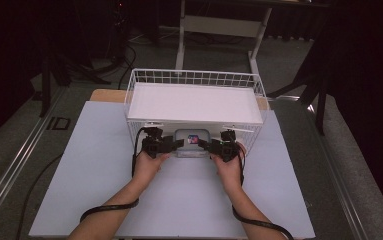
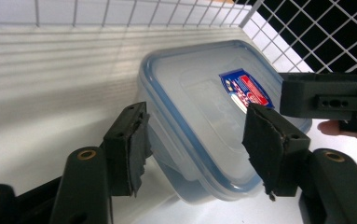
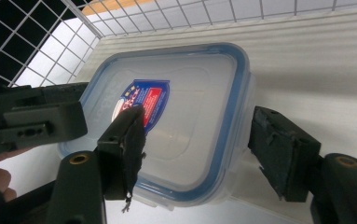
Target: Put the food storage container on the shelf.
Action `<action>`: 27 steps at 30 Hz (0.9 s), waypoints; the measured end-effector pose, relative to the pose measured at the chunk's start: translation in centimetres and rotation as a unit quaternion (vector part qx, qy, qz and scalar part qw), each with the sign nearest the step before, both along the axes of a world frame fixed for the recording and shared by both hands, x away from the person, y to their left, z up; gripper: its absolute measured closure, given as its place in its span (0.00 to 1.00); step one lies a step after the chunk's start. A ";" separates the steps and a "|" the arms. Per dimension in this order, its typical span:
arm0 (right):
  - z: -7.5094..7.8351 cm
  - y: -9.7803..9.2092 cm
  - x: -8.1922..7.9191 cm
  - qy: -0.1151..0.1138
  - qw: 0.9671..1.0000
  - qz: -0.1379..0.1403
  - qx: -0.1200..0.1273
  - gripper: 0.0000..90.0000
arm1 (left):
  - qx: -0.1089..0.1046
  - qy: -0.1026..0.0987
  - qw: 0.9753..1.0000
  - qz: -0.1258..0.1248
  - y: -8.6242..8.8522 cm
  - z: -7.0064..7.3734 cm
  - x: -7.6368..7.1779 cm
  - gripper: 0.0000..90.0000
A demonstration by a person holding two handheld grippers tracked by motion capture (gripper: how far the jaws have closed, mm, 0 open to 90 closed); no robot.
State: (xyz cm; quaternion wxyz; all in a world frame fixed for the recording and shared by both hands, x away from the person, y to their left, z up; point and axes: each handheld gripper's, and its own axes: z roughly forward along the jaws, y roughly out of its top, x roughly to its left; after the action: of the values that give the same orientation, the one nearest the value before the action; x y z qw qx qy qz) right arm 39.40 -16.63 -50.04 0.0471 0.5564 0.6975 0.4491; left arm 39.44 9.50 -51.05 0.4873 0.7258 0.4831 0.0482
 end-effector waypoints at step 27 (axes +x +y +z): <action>1.3 1.2 -6.1 -0.115 0.989 0.068 -0.067 0.54 | 0.022 -0.100 0.994 -0.045 3.1 1.7 -9.3 0.16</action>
State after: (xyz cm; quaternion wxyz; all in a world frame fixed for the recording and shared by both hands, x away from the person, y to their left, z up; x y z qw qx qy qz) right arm 33.35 -15.39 -48.77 0.1334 0.4481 0.7520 0.4646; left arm 30.19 12.62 -49.33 0.5186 0.7493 0.3971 0.1094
